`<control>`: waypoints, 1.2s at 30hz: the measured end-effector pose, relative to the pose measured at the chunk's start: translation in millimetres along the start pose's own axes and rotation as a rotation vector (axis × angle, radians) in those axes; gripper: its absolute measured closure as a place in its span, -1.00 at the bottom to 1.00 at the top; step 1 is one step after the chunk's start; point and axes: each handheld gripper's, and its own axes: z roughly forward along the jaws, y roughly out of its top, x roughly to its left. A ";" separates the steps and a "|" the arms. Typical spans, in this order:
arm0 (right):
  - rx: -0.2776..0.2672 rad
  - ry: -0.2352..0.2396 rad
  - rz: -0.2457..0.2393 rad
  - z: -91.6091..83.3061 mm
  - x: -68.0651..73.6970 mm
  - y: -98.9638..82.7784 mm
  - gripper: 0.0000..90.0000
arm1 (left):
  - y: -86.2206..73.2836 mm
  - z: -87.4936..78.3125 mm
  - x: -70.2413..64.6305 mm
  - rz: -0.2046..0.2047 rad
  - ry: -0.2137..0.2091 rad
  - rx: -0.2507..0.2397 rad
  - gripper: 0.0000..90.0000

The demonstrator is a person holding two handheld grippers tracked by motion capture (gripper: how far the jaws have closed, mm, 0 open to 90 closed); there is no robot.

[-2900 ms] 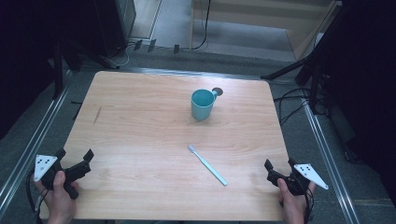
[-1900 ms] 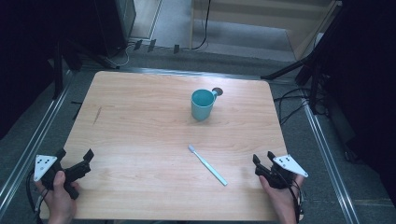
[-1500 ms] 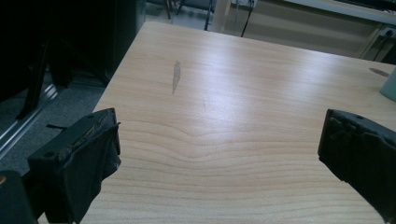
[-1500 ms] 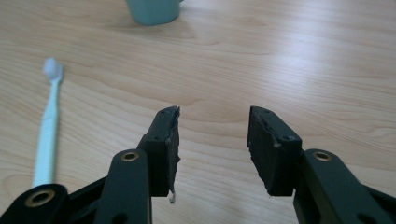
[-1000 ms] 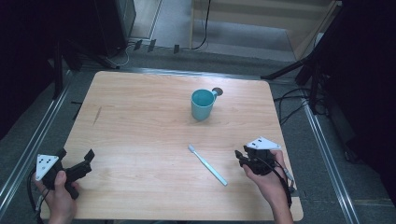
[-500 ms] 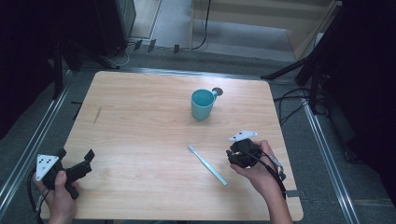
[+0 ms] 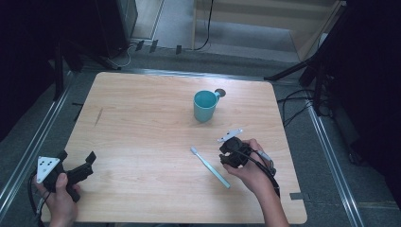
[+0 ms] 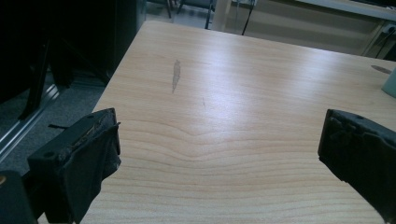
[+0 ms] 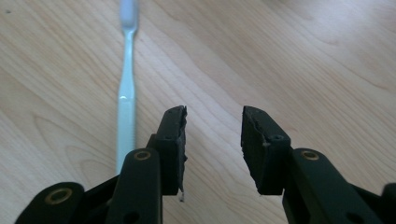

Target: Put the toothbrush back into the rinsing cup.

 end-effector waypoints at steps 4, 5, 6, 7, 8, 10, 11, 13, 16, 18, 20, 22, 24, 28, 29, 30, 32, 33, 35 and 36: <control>0.069 0.044 -0.010 7.5 8.6 8.9 0.42 | 0.0 0.2 0.1 0.000 -0.003 0.000 -1.00; 0.081 0.051 -0.007 8.0 10.3 10.1 0.43 | 0.0 0.1 0.1 -0.001 -0.002 0.000 -1.00; 0.081 0.051 -0.007 8.0 10.3 10.1 0.43 | 0.0 0.1 0.1 -0.001 -0.002 0.000 -1.00; 0.106 0.078 -0.003 11.4 15.1 13.3 0.45 | 0.0 0.1 0.3 -0.001 -0.003 -0.001 -1.00; 0.106 0.078 -0.003 11.4 15.1 13.3 0.45 | 0.0 0.0 0.3 -0.001 -0.003 -0.001 -1.00; 0.146 0.086 -0.019 16.3 20.4 15.6 0.45 | 0.0 0.0 0.5 -0.001 -0.005 -0.001 -1.00; 0.169 0.088 -0.040 20.8 23.8 17.2 0.45 | 0.0 0.1 0.7 -0.003 -0.004 -0.001 -1.00; 0.196 0.106 -0.038 25.6 27.4 19.2 0.45 | 0.0 0.0 0.6 -0.001 -0.004 0.000 -1.00; 0.216 0.120 -0.042 30.3 30.4 21.5 0.46 | 0.1 0.1 0.5 -0.001 -0.003 0.001 -1.00; 0.224 0.126 -0.042 32.1 31.7 22.4 0.46 | 0.1 0.3 0.3 -0.001 -0.004 0.001 -1.00; 0.229 0.130 -0.042 33.5 32.1 22.6 0.47 | 0.2 0.4 0.2 0.001 -0.004 0.003 -1.00; 0.256 0.131 -0.034 36.6 32.8 22.3 0.48 | 0.2 0.4 0.0 0.004 -0.003 0.003 -1.00; 0.271 0.136 -0.036 38.8 32.7 22.0 0.49 | 0.1 0.3 0.1 0.003 -0.004 0.002 -1.00; 0.289 0.154 -0.041 43.4 32.2 21.7 0.56 | 0.2 0.4 0.2 0.002 -0.005 0.003 -1.00; 0.294 0.155 -0.036 44.0 32.3 22.0 0.60 | 0.2 0.4 0.1 0.002 -0.004 0.004 -1.00; 0.295 0.161 -0.032 44.2 32.3 22.6 0.65 | 0.2 0.4 0.1 0.002 -0.004 0.003 -1.00; 0.298 0.165 -0.028 44.7 33.1 23.9 0.75 | 0.2 0.4 0.4 -0.001 -0.005 0.003 -1.00; 0.300 0.171 -0.025 45.0 33.4 24.9 0.76 | 0.2 0.5 0.5 -0.002 -0.004 0.004 -1.00; 0.303 0.172 -0.024 45.1 33.4 25.4 0.76 | 0.2 0.5 0.3 0.000 -0.006 0.004 -1.00; 0.303 0.172 -0.024 45.1 33.4 25.4 0.76 | 0.2 0.5 0.3 0.000 -0.006 0.004 -1.00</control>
